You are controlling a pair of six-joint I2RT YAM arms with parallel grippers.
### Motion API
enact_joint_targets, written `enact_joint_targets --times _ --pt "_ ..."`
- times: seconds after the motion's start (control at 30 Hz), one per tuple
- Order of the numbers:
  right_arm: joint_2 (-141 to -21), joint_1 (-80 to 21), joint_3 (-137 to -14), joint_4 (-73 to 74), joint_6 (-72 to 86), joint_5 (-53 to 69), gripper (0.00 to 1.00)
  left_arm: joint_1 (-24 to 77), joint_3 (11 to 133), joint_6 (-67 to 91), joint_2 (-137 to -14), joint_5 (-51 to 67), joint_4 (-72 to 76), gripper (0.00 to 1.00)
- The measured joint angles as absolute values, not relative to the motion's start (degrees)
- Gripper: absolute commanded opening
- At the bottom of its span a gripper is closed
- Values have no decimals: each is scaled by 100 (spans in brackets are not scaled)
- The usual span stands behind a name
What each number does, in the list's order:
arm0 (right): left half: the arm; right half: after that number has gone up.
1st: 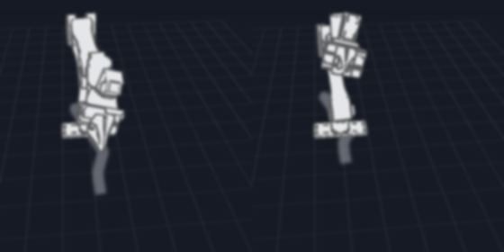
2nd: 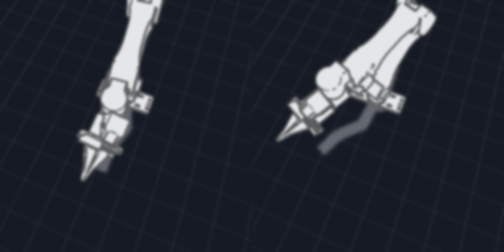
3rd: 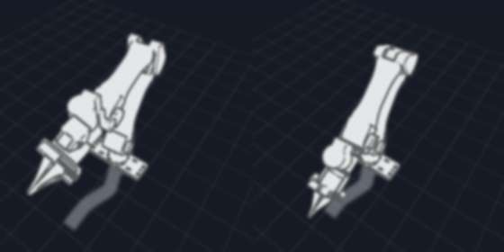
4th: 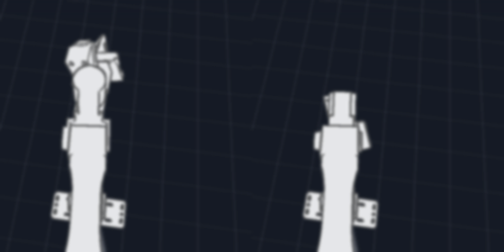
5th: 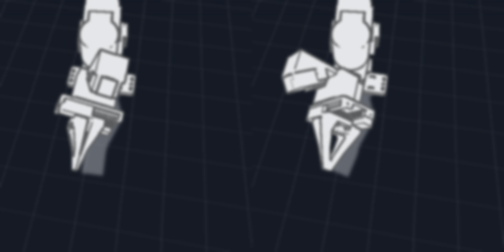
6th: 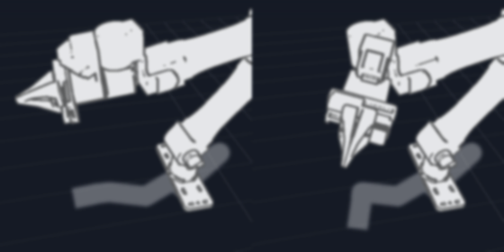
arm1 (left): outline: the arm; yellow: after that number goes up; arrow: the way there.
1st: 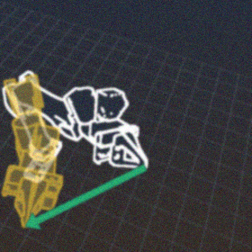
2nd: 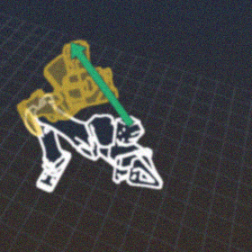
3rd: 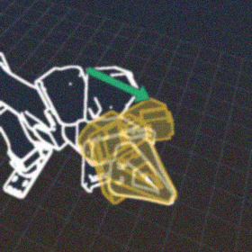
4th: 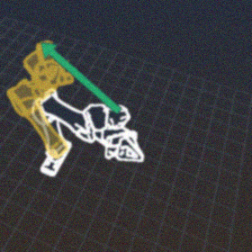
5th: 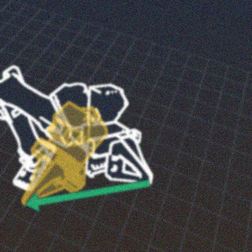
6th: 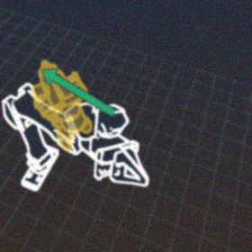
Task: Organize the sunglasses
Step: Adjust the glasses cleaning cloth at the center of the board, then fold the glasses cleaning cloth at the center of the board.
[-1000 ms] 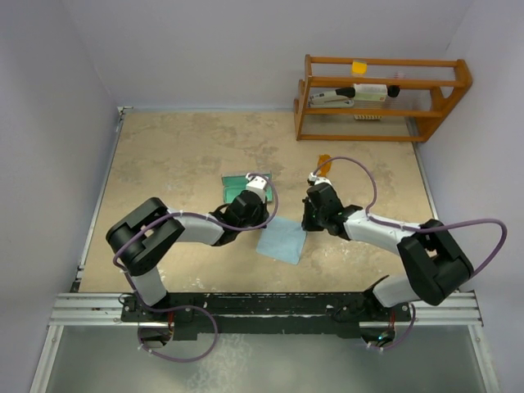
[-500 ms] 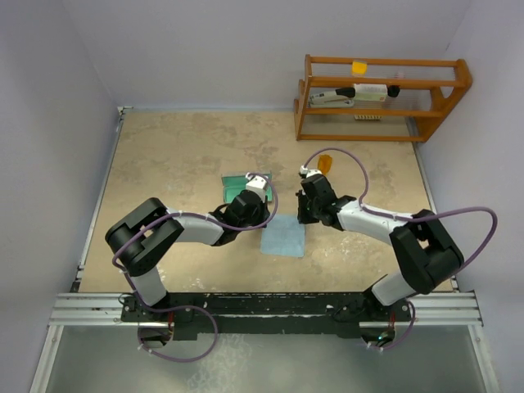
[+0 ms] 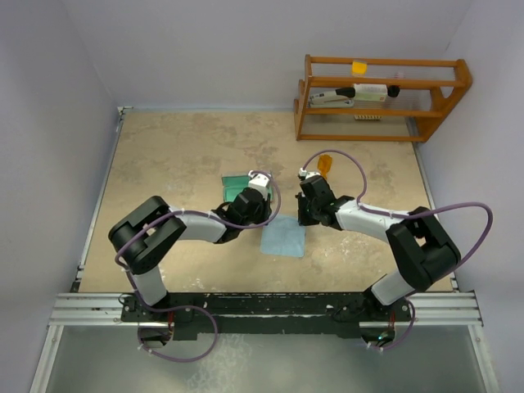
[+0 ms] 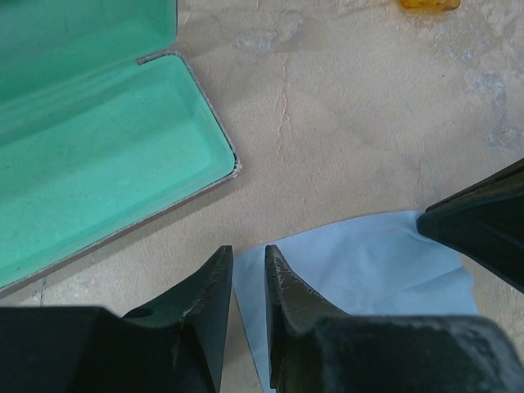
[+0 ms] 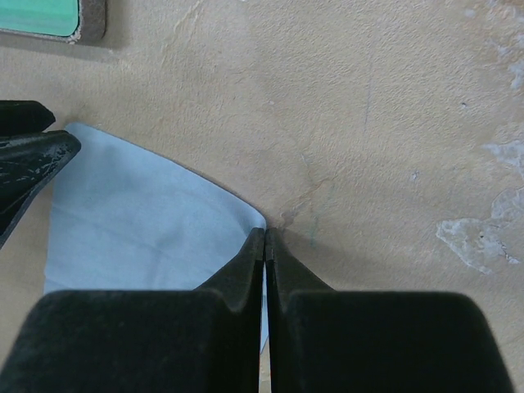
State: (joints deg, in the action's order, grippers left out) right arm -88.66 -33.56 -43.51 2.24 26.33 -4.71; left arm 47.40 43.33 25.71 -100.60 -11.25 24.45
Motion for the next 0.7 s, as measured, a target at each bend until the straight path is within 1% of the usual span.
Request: enact_joint_targets --times 0.4,0.5,0.7 --pt "-8888 -3356 -4381 228 2635 -469 0 4740 4458 2539 -10261 -1083 2443 20" --pt "-8888 -3356 -4397 226 2635 -469 0 4740 4458 2539 -10259 -1076 2438 13" --pt "-8888 -3356 -4403 226 2637 -469 0 4740 4453 2543 -10259 -1068 2423 8"
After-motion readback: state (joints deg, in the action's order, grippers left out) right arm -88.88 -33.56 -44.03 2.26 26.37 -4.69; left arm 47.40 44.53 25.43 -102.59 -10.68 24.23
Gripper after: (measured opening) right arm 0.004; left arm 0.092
